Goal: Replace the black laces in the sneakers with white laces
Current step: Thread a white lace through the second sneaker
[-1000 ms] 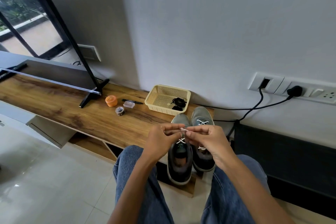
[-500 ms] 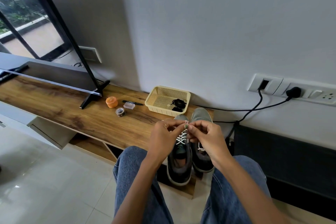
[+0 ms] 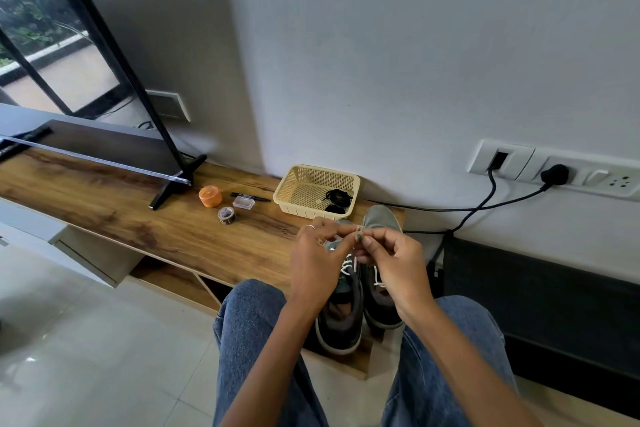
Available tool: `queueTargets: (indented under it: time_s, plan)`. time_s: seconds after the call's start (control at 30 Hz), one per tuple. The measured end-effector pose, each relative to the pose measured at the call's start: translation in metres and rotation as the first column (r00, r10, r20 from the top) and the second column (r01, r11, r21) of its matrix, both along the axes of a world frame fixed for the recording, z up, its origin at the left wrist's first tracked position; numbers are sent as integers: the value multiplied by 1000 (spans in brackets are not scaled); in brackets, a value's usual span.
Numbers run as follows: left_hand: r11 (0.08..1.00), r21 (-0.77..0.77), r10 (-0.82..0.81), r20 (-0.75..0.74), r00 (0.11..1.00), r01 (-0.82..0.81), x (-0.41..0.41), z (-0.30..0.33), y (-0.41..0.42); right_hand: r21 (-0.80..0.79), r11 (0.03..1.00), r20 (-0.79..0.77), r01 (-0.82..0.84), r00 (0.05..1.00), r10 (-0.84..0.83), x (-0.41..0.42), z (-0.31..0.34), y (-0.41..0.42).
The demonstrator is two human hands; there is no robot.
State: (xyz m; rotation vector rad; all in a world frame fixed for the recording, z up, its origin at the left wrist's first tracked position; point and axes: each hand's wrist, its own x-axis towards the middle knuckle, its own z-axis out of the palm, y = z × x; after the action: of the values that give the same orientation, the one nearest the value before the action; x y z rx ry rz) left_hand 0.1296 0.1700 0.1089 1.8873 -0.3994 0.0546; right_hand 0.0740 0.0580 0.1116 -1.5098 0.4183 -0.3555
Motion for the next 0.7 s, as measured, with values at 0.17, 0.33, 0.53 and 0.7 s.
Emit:
queueTargets:
  time_s: [0.17, 0.33, 0.53, 0.7]
  plan:
    - [996, 61, 55, 139, 989, -64, -2, -4, -1, 73, 997, 29, -18, 999, 16, -3, 5, 2]
    - [992, 57, 98, 248, 964, -116, -2, -10, -3, 42, 999, -7, -34, 999, 34, -5, 7, 2]
    - [982, 18, 170, 325, 930, -186, 0, -13, -6, 9, 993, -83, -120, 989, 120, -6, 12, 0]
    - [995, -13, 99, 140, 985, -98, 6, -10, -1, -213, 971, -226, -106, 973, 57, 0, -8, -13]
